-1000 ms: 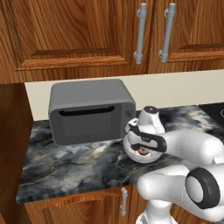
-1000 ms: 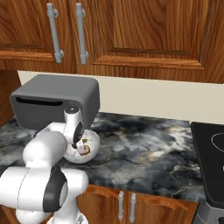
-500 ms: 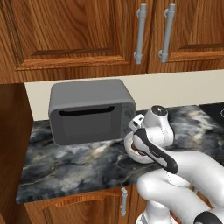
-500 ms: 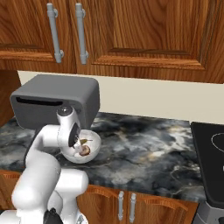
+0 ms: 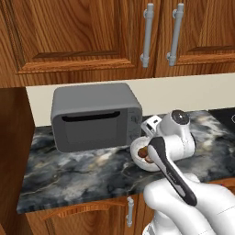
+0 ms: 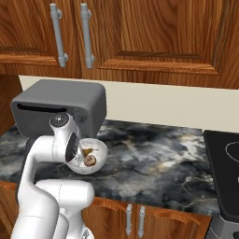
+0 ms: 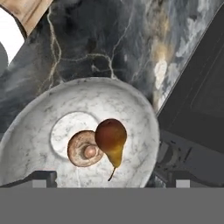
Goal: Take the pear, bell pepper, and mushroom from the freezer and place them in the bowl on the counter.
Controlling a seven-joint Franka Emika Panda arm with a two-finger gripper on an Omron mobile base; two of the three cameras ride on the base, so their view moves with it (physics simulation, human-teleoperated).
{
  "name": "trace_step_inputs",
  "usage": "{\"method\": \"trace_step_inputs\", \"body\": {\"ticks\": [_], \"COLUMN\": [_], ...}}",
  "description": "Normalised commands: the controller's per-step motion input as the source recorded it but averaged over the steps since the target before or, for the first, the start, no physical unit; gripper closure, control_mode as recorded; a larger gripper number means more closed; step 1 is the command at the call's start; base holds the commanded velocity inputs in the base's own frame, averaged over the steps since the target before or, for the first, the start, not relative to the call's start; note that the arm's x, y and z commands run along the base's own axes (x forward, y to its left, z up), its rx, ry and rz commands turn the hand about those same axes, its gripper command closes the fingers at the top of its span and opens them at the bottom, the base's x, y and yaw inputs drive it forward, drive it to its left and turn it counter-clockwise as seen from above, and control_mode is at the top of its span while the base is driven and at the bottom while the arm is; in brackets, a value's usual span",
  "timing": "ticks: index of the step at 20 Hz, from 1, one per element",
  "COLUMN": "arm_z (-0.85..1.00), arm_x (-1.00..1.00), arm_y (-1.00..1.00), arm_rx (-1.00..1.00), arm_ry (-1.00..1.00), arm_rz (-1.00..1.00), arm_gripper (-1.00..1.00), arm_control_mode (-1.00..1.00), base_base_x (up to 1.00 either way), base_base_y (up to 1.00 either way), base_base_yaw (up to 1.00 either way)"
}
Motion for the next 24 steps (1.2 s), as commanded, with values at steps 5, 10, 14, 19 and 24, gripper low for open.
{"method": "trace_step_inputs", "body": {"ticks": [5, 10, 14, 19, 24], "arm_z": [0.90, 0.71, 0.73, 0.51, 0.00], "arm_x": [-0.38, -0.46, -0.55, -0.64, -0.90], "arm_y": [-0.05, -0.06, 0.00, -0.08, -0.01], "arm_rx": [0.00, -0.02, -0.01, 0.00, 0.00], "arm_ry": [0.15, 0.15, 0.15, 0.09, 0.00], "arm_rz": [-0.03, -0.04, -0.01, 0.00, 0.00], "arm_gripper": [-1.00, -1.00, -1.00, -1.00, -1.00], "arm_control_mode": [-1.00, -1.00, -1.00, -1.00, -1.00], "base_base_x": [0.00, 0.00, 0.00, 0.00, 0.00], "base_base_y": [0.00, 0.00, 0.00, 0.00, 0.00], "base_base_yaw": [0.00, 0.00, 0.00, 0.00, 0.00]}}
